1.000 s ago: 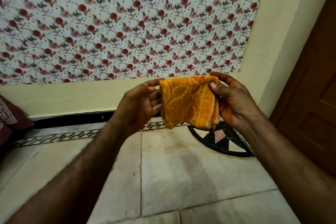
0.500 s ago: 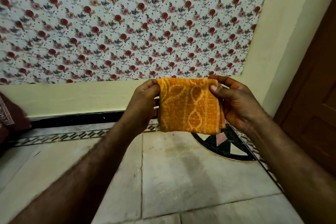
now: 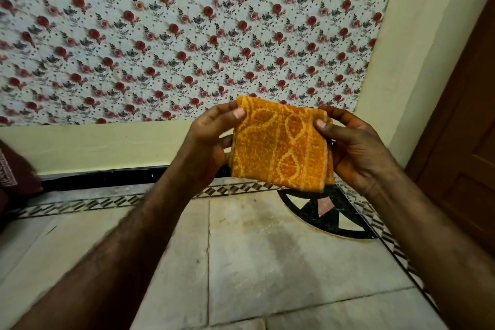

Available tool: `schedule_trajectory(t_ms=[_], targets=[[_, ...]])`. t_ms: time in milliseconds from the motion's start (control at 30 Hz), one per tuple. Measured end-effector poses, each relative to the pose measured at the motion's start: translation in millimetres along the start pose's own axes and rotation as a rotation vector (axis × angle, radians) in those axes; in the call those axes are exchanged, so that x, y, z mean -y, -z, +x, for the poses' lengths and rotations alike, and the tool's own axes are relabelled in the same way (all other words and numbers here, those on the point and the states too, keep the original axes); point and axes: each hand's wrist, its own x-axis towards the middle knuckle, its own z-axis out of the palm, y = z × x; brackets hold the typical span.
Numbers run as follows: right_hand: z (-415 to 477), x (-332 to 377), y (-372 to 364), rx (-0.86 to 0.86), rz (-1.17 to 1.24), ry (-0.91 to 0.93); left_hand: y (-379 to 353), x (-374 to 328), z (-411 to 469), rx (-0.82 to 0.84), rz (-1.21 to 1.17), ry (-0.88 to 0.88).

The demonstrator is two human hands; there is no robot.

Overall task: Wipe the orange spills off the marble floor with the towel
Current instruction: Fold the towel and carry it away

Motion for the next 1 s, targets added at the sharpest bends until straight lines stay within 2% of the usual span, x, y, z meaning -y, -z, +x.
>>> schedule_trajectory(t_ms=[200,300,467,633,833,900,1000], targets=[[1,-10,-1,-0.065,0.074,-0.032,5,15,4,0.118,0.061,-0.006],[-2,-27,-1,-0.057,0.029,-0.116,7,19,4,0.131,0.045,0.004],[8,-37,6,-0.113,0.085,-0.117,18,32,7,0.129,0.039,0.046],[-2,-70,10,-0.047,0.056,-0.398,21,45,9,0.148,0.039,0.07],[14,-96,8,-0.067,0.096,-0.333,27,58,15,0.098,0.004,0.097],[16,-109,5,-0.098,0.025,-0.301,30,65,18,0.081,0.009,0.107],[26,-123,2,-0.215,-0.117,-0.143,34,77,25,0.07,0.046,0.124]])
